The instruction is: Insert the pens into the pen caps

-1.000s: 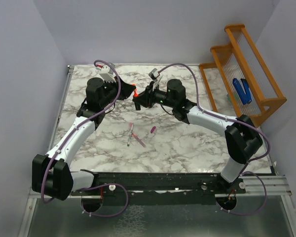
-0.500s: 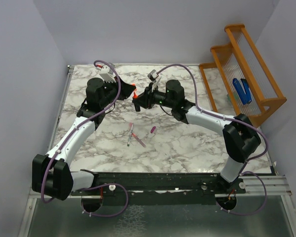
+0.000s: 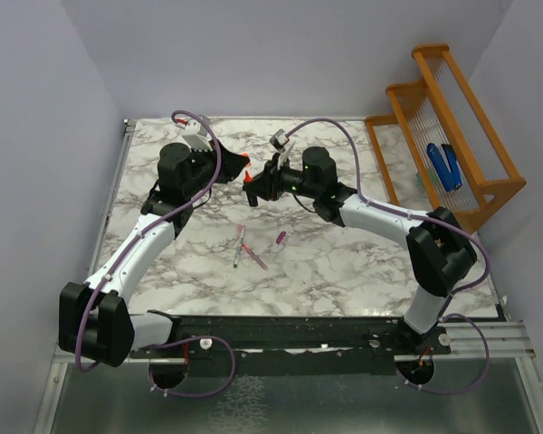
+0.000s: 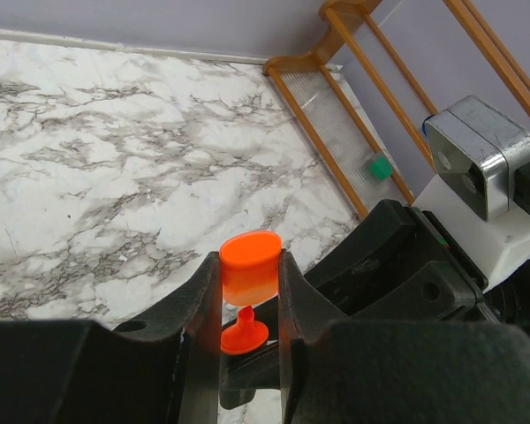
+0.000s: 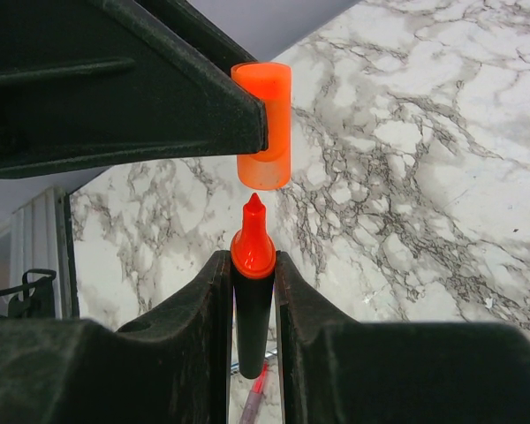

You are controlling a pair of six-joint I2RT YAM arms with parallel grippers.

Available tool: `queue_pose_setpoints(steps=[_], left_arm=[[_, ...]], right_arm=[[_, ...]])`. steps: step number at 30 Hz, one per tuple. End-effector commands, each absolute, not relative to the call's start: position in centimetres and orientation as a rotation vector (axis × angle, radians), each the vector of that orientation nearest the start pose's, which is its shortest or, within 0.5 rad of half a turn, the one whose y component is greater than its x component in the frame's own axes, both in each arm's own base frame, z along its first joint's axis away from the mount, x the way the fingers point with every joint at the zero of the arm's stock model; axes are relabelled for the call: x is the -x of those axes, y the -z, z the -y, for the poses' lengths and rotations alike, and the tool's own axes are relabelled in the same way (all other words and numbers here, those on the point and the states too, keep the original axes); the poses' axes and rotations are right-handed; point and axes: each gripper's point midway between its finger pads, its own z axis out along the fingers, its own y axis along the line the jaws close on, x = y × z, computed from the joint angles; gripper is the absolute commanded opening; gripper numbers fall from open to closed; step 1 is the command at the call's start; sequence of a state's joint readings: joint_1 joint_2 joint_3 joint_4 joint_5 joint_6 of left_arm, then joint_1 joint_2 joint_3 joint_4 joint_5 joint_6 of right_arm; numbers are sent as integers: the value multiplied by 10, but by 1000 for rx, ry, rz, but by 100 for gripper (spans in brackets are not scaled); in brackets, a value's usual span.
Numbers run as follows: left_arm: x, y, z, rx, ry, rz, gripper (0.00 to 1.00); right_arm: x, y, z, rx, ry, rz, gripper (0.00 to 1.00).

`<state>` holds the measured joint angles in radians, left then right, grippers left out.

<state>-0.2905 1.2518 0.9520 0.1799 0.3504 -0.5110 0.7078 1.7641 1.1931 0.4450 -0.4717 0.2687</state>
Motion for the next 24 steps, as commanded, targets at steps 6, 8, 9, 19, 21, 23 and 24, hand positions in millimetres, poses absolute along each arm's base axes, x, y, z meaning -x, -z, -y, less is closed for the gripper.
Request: queue_pose_setpoints(steps=[6, 8, 9, 19, 21, 23, 24], left_arm=[[-372, -282, 199, -104, 909, -1754, 0], [-372, -282, 199, -104, 909, -1755, 0], [-372, -281, 199, -103, 909, -1756, 0], [-371, -279, 199, -110, 912, -1760, 0], [-370, -278, 199, -112, 909, -1764, 0], [-370, -277, 198, -115, 904, -1764, 0], [-369, -277, 198, -117, 902, -1767, 0]], right_arm=[[-347, -228, -418, 772, -1095, -1640, 0], [-348, -229, -418, 771, -1091, -1638, 1], [-348, -230, -418, 770, -1088, -1636, 1], [-354, -231, -419, 767, -1061, -1639, 1], [-356, -233, -418, 763, -1052, -1636, 0], [-359, -236, -417, 754, -1037, -1635, 0], [-360, -237, -417, 749, -1028, -1635, 1]])
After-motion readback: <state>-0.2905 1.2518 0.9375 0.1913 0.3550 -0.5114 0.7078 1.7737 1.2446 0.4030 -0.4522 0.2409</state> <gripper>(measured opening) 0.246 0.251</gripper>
